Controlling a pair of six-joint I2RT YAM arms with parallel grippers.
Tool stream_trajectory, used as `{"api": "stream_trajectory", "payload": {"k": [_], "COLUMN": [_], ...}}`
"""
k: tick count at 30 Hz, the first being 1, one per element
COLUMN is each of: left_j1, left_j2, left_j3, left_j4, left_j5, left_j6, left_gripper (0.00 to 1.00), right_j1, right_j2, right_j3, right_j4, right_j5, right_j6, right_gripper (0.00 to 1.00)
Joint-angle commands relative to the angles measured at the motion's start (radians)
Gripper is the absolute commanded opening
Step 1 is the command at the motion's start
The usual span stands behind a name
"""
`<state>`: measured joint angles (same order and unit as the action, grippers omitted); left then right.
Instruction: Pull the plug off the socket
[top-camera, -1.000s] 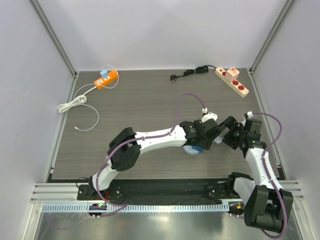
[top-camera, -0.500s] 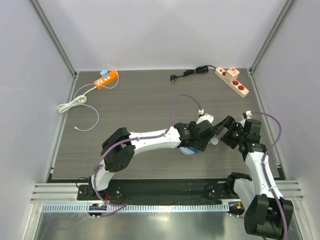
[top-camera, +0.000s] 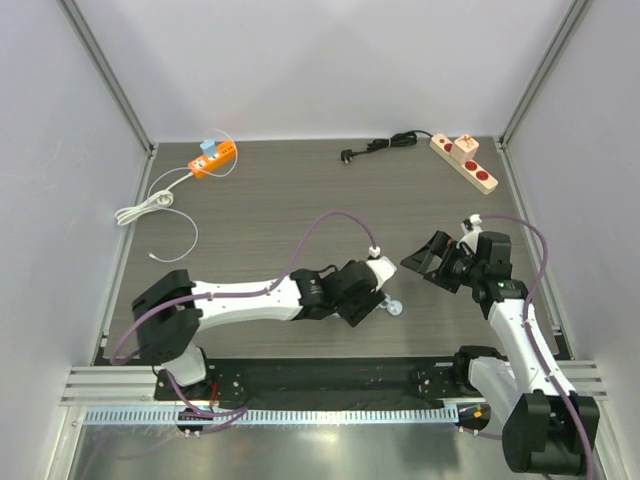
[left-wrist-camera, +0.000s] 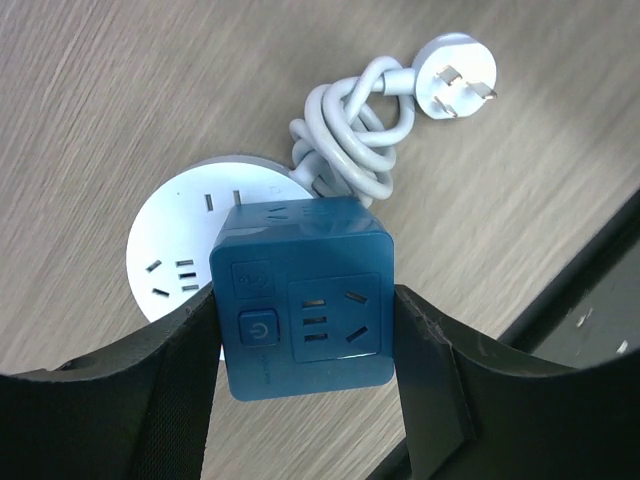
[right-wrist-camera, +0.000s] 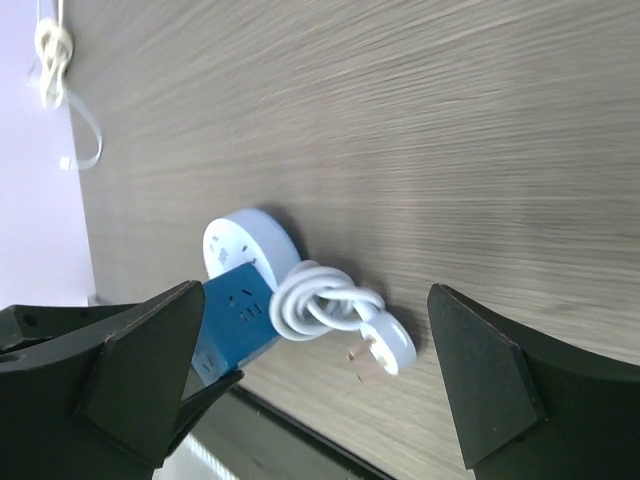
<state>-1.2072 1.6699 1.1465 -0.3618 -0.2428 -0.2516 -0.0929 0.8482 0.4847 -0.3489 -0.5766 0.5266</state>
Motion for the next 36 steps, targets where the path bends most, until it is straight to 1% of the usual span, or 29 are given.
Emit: {"api": "stream_trajectory", "payload": {"k": [1,2,7,9,13,14,16,17,19,20,21,24,28,29,31,32,33,36], "left_j1": [-0.025,-0.026,-0.032,-0.035,-0.037,-0.037,-0.037,-0.035,-0.037,-0.035,-0.035,-0.037,-0.037,-0.037,-0.037,-0.037,-0.035,-0.035], "left_j2": [-0.132,-0.150,-0.255,-0.288,-0.358,-0.383,-0.400,-0.404,-0.406,-0.406,-0.410,-0.424,-0.412,-0.401,-0.362,-0.343,-0.328,-0.276], "left_j3": [-0.074,-0.114,-0.206,-0.240,-0.271,-0.275,-0.298,-0.304,-0.318,-0.323,-0.327,-0.347,-0.346,-0.334,-0.320,-0.311,-0.306,-0.298], "left_j4": [0.198,0.210,0.265,0.287,0.293,0.294,0.313,0.316,0.319,0.317,0.322,0.337,0.327,0.305,0.285,0.281,0.277,0.261], "left_j5": [0.011,0.025,0.089,0.099,0.111,0.115,0.123,0.120,0.119,0.122,0.126,0.135,0.117,0.091,0.025,-0.030,-0.138,-0.208], "left_j6": [0.193,0.212,0.340,0.354,0.364,0.373,0.382,0.388,0.388,0.388,0.381,0.373,0.382,0.382,0.356,0.332,0.298,0.187], "left_gripper": [0.00,0.00,0.00,0.00,0.00,0.00,0.00,0.00,0.00,0.00,0.00,0.00,0.00,0.00,0.00,0.00,0.00,0.01], "right_j1": [0.093,0.167,0.281,0.327,0.386,0.397,0.421,0.442,0.467,0.490,0.499,0.531,0.558,0.559,0.559,0.559,0.559,0.559], "right_j2": [0.038,0.064,0.161,0.201,0.265,0.279,0.323,0.340,0.368,0.376,0.380,0.407,0.453,0.459,0.459,0.453,0.445,0.414], "right_j3": [0.074,0.074,0.040,0.037,0.041,0.040,0.046,0.048,0.045,0.042,0.037,0.018,0.026,0.026,0.026,0.029,0.034,0.057], "right_j4": [0.034,0.053,0.208,0.253,0.320,0.336,0.382,0.392,0.436,0.456,0.506,0.586,0.591,0.588,0.571,0.556,0.515,0.427], "right_j5": [-0.014,-0.005,-0.008,-0.008,-0.032,-0.042,-0.055,-0.055,-0.054,-0.057,-0.060,-0.069,-0.051,-0.045,-0.014,0.001,0.035,0.093], "right_j6": [-0.004,0.012,0.101,0.110,0.131,0.150,0.167,0.173,0.199,0.210,0.240,0.280,0.280,0.279,0.271,0.263,0.253,0.213], "right_gripper": [1.00,1.00,1.00,1.00,0.99,0.96,0.94,0.92,0.92,0.91,0.90,0.90,0.88,0.86,0.86,0.86,0.86,0.86]}}
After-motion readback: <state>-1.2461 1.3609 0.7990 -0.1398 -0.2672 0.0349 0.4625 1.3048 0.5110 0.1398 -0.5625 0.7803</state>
